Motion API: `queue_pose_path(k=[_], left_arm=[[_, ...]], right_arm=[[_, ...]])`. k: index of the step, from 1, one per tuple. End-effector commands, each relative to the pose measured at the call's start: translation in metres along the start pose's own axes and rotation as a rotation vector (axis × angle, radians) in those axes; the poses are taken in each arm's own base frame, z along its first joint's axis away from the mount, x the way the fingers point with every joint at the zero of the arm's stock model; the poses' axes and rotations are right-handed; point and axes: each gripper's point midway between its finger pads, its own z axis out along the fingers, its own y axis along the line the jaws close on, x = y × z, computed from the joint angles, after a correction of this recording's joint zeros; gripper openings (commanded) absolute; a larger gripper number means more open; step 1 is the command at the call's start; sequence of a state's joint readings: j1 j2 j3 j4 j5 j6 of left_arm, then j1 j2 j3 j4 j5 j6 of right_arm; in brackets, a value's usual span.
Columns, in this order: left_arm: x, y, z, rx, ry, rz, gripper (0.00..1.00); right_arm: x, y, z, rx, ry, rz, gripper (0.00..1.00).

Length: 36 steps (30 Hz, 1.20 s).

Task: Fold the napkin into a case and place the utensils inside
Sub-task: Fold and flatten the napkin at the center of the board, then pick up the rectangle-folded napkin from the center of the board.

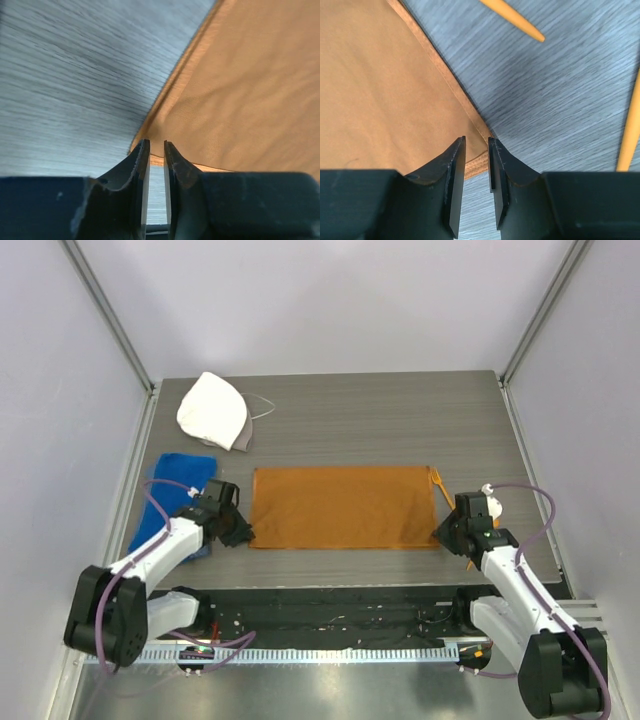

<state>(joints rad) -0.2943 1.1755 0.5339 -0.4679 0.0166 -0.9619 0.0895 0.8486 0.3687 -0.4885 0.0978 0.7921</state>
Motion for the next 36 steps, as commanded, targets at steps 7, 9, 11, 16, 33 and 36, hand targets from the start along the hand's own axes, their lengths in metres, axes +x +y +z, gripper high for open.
queue_pose_path(k=[7, 9, 11, 16, 33, 36], left_arm=[[-0.05, -0.077, -0.044, 0.231, -0.136, 0.029, 0.27], [-0.053, -0.086, -0.029, 0.231, -0.105, 0.033, 0.25], [-0.057, -0.096, -0.02, 0.234, -0.09, 0.05, 0.23], [-0.061, -0.094, 0.009, 0.174, -0.062, 0.081, 0.19], [-0.048, -0.084, 0.005, 0.206, -0.062, 0.054, 0.19], [-0.05, -0.087, 0.0, 0.224, -0.073, 0.053, 0.19]], right_arm=[[-0.078, 0.08, -0.019, -0.175, -0.154, -0.167, 0.44], [-0.085, 0.088, -0.012, -0.172, -0.144, -0.212, 0.48], [-0.088, 0.088, -0.004, -0.13, -0.112, -0.239, 0.54], [-0.079, 0.078, 0.008, -0.069, -0.046, -0.288, 0.63], [-0.045, 0.063, 0.048, -0.055, 0.066, -0.409, 0.71], [-0.043, 0.06, 0.054, -0.023, 0.072, -0.432, 0.71]])
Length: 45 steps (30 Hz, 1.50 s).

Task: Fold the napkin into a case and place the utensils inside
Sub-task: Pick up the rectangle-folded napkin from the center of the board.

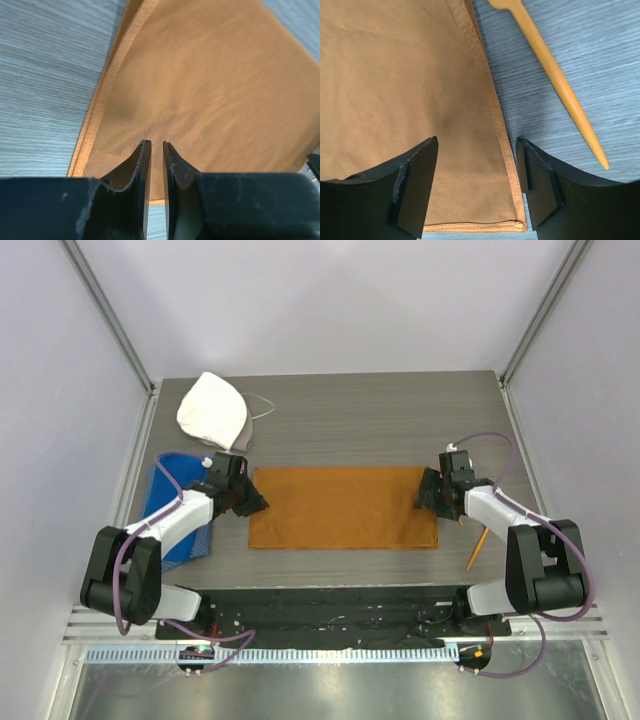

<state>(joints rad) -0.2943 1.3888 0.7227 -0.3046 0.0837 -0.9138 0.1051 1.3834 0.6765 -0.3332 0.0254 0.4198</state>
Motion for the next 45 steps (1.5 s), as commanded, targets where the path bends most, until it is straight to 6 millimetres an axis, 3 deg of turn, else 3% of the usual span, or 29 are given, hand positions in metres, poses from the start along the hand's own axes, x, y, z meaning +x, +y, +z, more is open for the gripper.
queue_pose_path(k=[1, 9, 17, 29, 34, 39, 45], left_arm=[[-0.01, -0.018, -0.011, 0.077, -0.043, 0.0, 0.19], [-0.012, -0.018, -0.013, 0.07, -0.058, -0.016, 0.21], [-0.012, -0.034, -0.01, 0.124, -0.023, -0.032, 0.21], [-0.007, -0.03, -0.019, 0.13, -0.024, -0.032, 0.22], [-0.007, -0.034, -0.022, 0.147, -0.02, -0.031, 0.22], [-0.008, -0.036, -0.013, 0.136, -0.002, -0.042, 0.21], [-0.008, -0.038, 0.0, 0.134, 0.014, -0.063, 0.2]], right_arm=[[-0.009, 0.003, 0.007, 0.016, -0.03, -0.045, 0.7], [0.0, 0.0, 0.015, 0.082, 0.007, -0.083, 0.65], [0.003, 0.005, 0.02, 0.061, 0.032, -0.1, 0.47], [0.005, 0.011, 0.028, 0.043, 0.075, -0.125, 0.12], [-0.014, 0.019, 0.017, 0.012, 0.004, -0.142, 0.01], [-0.045, 0.03, -0.008, -0.01, -0.111, -0.131, 0.01], [-0.064, 0.04, -0.03, -0.051, -0.171, -0.146, 0.01]])
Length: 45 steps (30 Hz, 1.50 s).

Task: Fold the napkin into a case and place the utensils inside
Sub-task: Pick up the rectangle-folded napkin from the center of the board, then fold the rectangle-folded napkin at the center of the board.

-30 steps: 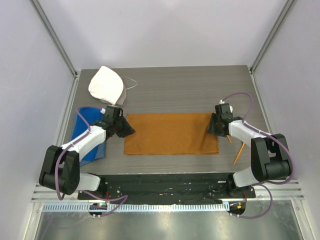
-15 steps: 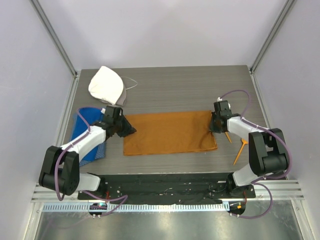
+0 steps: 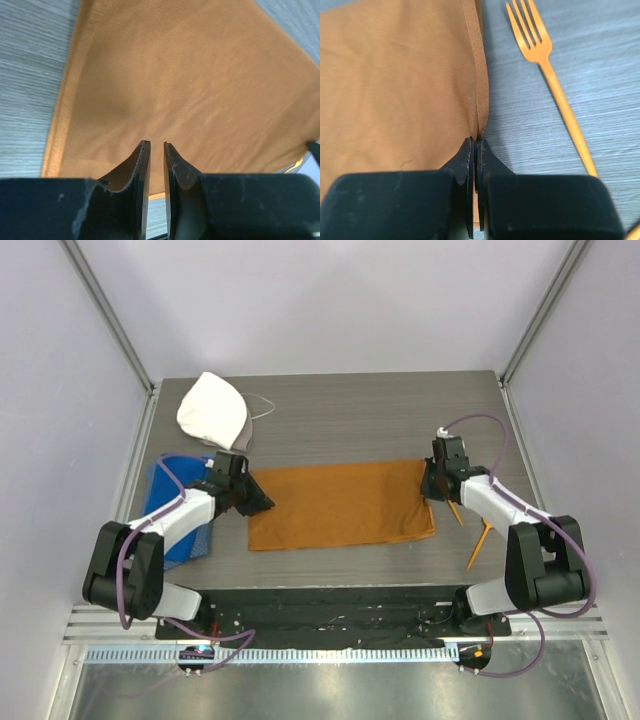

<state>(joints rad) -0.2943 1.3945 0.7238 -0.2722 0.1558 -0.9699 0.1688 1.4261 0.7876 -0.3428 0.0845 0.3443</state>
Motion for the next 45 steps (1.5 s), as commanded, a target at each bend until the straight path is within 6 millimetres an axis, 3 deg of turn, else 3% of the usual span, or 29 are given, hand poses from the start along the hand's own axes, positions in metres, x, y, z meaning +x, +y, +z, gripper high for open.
queue_pose_path(k=[1, 7, 10, 18, 21, 26, 29, 36, 45], left_arm=[[-0.011, -0.022, 0.004, 0.064, -0.024, -0.008, 0.2], [-0.006, -0.025, 0.004, 0.062, -0.026, 0.007, 0.2], [-0.005, -0.03, 0.003, 0.07, -0.026, 0.014, 0.2], [-0.013, -0.028, -0.006, 0.047, -0.068, 0.033, 0.2], [-0.02, -0.018, -0.008, 0.0, -0.102, 0.051, 0.21], [-0.017, -0.01, 0.01, -0.033, -0.058, 0.051, 0.2], [-0.009, -0.004, 0.021, -0.046, -0.036, 0.043, 0.19], [0.02, 0.003, 0.04, -0.067, 0.016, 0.055, 0.19], [0.067, -0.028, 0.051, -0.027, 0.089, 0.119, 0.17]], right_arm=[[-0.041, 0.014, -0.029, -0.05, -0.128, -0.017, 0.01], [-0.05, 0.023, -0.044, -0.085, -0.157, -0.046, 0.01], [-0.049, 0.04, -0.05, -0.124, -0.167, -0.079, 0.01], [-0.046, 0.113, -0.075, -0.234, -0.2, -0.156, 0.01], [-0.042, 0.144, -0.082, -0.28, -0.196, -0.187, 0.01], [-0.043, 0.183, -0.094, -0.348, -0.214, -0.206, 0.01], [-0.046, 0.194, -0.1, -0.378, -0.221, -0.205, 0.01], [-0.056, 0.19, -0.115, -0.382, -0.268, -0.223, 0.01], [-0.058, 0.167, -0.127, -0.313, -0.303, -0.287, 0.01]])
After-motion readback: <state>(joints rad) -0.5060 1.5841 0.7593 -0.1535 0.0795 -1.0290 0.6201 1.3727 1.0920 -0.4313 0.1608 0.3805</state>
